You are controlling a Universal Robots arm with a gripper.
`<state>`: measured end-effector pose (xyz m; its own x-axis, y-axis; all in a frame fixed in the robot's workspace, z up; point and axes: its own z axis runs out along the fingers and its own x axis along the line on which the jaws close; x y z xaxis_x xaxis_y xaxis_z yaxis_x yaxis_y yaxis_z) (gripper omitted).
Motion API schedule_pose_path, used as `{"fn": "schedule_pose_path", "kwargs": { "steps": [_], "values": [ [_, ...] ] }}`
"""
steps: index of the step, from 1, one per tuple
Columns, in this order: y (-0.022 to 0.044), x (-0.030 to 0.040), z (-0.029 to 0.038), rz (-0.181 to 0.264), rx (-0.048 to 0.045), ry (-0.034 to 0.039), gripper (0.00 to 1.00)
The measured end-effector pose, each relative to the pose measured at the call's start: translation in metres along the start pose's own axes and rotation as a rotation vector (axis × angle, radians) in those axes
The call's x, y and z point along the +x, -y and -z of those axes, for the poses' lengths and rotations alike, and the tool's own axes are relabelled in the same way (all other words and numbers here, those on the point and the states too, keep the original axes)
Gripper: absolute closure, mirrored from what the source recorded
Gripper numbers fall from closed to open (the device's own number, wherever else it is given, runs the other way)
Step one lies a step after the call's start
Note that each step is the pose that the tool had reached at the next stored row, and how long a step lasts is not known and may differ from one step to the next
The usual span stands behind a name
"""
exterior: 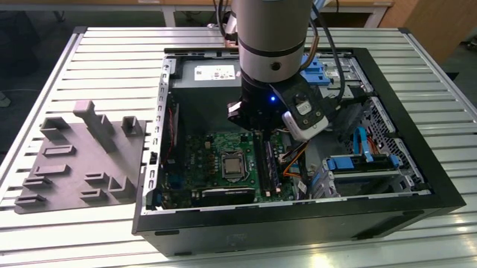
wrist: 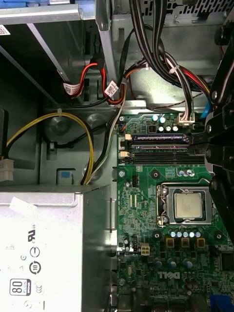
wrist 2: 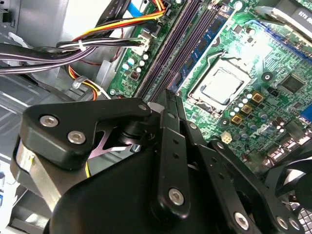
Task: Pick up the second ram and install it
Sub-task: 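Insert the second ram into the second slot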
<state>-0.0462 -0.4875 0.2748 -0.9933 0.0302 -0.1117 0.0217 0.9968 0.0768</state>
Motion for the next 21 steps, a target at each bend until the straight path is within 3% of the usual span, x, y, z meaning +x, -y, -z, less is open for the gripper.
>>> {"fn": "schedule_pose_path", "kwargs": {
  "steps": [21],
  "values": [
    [0.0007, 0.0010, -0.0086, 0.000, -0.0001, 0.0001, 0.88]
  ]
}}
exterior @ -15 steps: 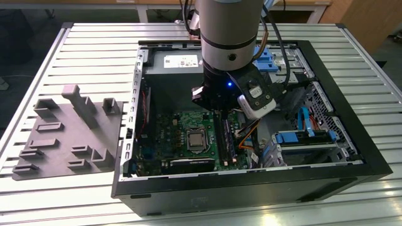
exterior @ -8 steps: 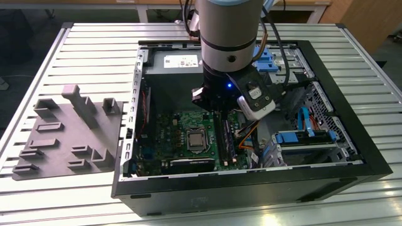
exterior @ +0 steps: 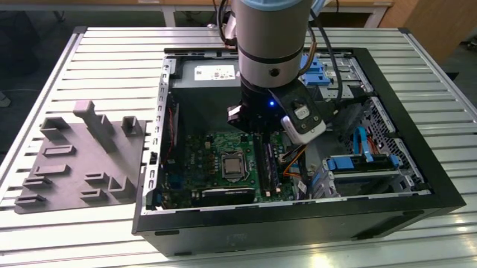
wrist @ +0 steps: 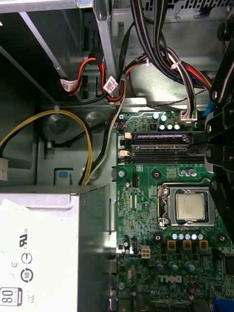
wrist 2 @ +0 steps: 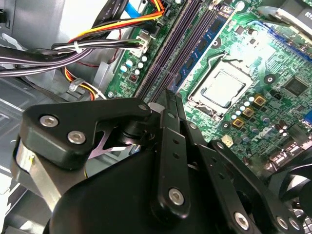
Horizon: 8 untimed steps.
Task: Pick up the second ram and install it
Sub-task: 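Insert the second ram into the second slot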
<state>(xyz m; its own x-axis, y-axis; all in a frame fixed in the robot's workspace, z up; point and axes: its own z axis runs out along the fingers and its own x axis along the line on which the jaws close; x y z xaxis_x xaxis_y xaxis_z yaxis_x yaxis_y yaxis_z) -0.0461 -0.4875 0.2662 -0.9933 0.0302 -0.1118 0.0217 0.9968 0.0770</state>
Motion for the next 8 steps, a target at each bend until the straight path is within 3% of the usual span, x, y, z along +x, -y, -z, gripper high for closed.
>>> {"fn": "schedule_pose_path", "kwargs": {
  "steps": [8],
  "values": [
    [0.0003, 0.0004, -0.0036, 0.000, 0.0001, -0.0001, 0.88]
  ]
}}
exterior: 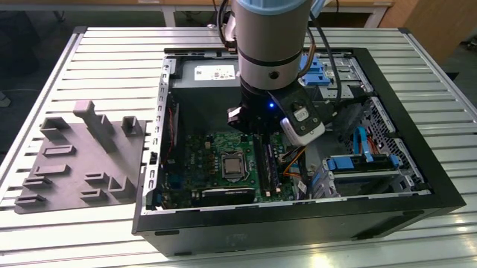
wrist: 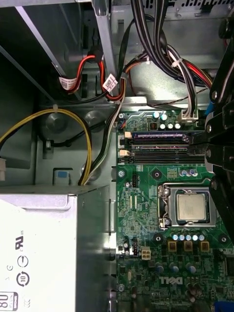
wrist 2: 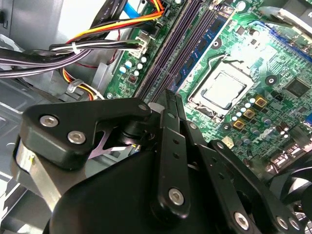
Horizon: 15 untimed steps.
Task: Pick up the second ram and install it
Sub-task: 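Insert the second ram into the second slot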
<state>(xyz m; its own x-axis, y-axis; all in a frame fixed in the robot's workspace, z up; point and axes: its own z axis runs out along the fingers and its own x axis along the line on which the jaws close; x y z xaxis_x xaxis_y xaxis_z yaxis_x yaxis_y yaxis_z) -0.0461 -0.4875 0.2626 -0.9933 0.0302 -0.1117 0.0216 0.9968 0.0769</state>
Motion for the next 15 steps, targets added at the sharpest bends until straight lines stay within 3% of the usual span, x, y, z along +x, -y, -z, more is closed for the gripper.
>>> {"fn": "schedule_pose_path", "kwargs": {
  "steps": [15],
  "values": [
    [0.0004, 0.0006, -0.0053, 0.000, 0.0001, 0.0000, 0.88]
  ]
}}
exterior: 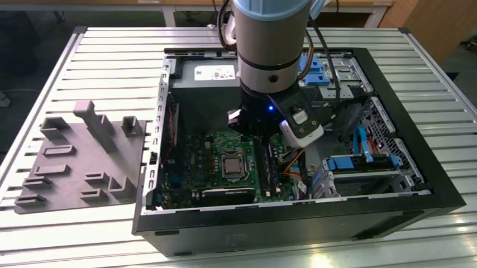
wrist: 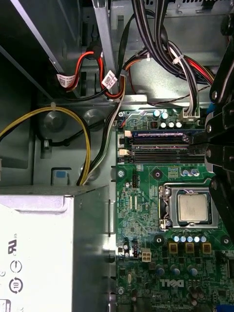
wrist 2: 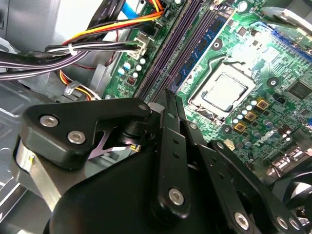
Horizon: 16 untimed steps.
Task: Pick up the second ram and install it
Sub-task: 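Insert the second ram into the second slot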
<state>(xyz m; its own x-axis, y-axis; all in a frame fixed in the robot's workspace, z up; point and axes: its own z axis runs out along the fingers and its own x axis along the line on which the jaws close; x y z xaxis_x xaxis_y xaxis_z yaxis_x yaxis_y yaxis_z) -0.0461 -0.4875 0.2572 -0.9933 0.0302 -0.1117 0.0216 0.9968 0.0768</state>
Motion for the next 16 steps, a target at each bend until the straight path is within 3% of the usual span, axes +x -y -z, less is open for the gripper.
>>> {"fn": "schedule_pose_path", "kwargs": {
  "steps": [16],
  "values": [
    [0.0003, 0.0005, -0.0044, 0.000, -0.0001, 0.0000, 0.88]
  ]
}}
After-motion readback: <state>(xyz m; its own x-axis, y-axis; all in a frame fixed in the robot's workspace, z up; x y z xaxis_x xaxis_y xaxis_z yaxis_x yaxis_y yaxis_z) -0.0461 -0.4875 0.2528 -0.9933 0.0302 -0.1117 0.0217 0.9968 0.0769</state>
